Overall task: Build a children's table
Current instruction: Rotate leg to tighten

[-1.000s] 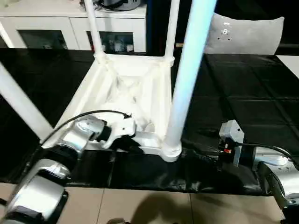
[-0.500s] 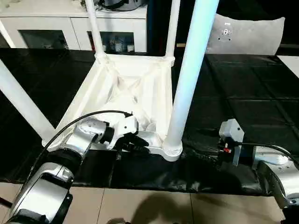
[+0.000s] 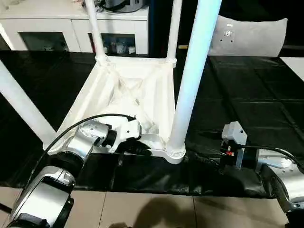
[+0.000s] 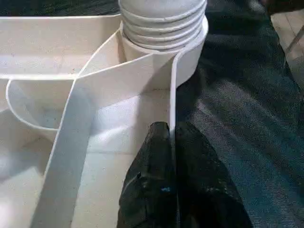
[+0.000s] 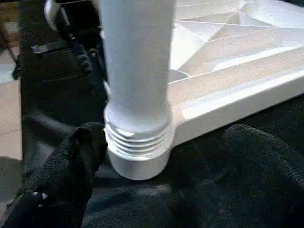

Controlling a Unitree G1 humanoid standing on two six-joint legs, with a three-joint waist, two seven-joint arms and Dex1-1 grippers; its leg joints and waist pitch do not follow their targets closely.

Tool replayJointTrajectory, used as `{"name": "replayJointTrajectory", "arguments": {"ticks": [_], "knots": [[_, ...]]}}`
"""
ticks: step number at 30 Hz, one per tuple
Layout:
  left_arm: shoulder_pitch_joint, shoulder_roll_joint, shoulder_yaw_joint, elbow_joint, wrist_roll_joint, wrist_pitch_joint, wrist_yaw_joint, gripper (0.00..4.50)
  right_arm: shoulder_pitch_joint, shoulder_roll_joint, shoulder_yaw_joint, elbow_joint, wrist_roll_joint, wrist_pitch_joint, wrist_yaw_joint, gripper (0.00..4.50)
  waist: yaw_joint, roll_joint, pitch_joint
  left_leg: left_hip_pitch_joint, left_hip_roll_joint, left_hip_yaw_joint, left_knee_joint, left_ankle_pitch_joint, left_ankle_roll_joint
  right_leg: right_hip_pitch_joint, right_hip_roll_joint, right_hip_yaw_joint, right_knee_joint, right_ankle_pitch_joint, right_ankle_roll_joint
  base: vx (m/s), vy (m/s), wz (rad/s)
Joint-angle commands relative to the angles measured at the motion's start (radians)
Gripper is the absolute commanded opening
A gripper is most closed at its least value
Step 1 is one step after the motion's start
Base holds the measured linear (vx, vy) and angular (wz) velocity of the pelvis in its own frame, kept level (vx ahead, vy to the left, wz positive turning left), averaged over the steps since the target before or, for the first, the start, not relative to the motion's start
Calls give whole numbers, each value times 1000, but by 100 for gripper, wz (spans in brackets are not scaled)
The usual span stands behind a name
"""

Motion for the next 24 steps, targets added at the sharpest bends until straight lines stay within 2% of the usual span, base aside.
{"name": "replayJointTrajectory", "arguments": {"ticks": [1, 2, 3, 7, 8, 9, 11, 14, 18, 24], "knots": [[2, 13, -27, 16, 43, -8, 3, 4, -32, -19, 17, -3, 25, 41, 49, 450, 5, -3, -61, 5, 67, -29, -70, -192, 73, 51, -106, 63, -97, -436, -28, 0, 0, 0], [4, 15, -30, 10, 43, -12, -9, 4, -38, -23, 21, -5, 36, 52, 68, 450, 6, -3, -62, 4, 66, -28, -70, -186, 81, 55, -103, 62, -95, -426, -34, 0, 0, 0], [5, 15, -33, 2, 42, -16, -22, 1, -46, -26, 24, -6, 49, 64, 91, 431, 7, -4, -63, 2, 69, -28, -69, -176, 86, 55, -106, 64, -91, -413, -38, 0, 0, 0], [19, 15, -44, -46, 33, -9, -69, 0, -75, -20, 34, 18, 59, 70, 122, 407, 10, -4, -66, 1, 71, -28, -69, -148, 86, 54, -107, 68, -83, -373, -55, 0, 0, 0], [30, 11, -54, -83, 29, 0, -91, 0, -97, -11, 42, 38, 66, 75, 143, 393, 12, -7, -70, 0, 75, -29, -69, -130, 87, 57, -110, 70, -75, -336, -70, 0, 0, 0], [35, 9, -58, -98, 27, 6, -99, 0, -107, -5, 46, 47, 70, 78, 151, 393, 14, -2, -71, 1, 78, -29, -68, -119, 93, 54, -109, 71, -71, -307, -87, 0, 0, 0], [41, 3, -63, -115, 24, 12, -101, 0, -122, 2, 52, 59, 76, 88, 164, 369, 14, -3, -71, -1, 81, -29, -67, -110, 98, 55, -110, 74, -65, -267, -108, 0, 0, 0], [54, -7, -67, -134, 26, 16, -97, 0, -153, 16, 71, 84, 80, 112, 188, 343, 21, -3, -73, 2, 84, -28, -67, -101, 97, 54, -111, 76, -57, -236, -127, 0, 0, 0], [61, -4, -69, -138, 29, 17, -99, 0, -164, 23, 77, 96, 85, 125, 197, 309, 33, -4, -71, 5, 84, -25, -67, -110, 87, 52, -114, 79, -60, -266, -117, 0, 0, 0], [76, 0, -66, -165, 26, 48, -103, 0, -178, 31, 93, 108, 96, 154, 221, 258, 33, -5, -71, 3, 81, -26, -68, -110, 79, 55, -113, 78, -63, -288, -101, 0, 0, 0]]}}
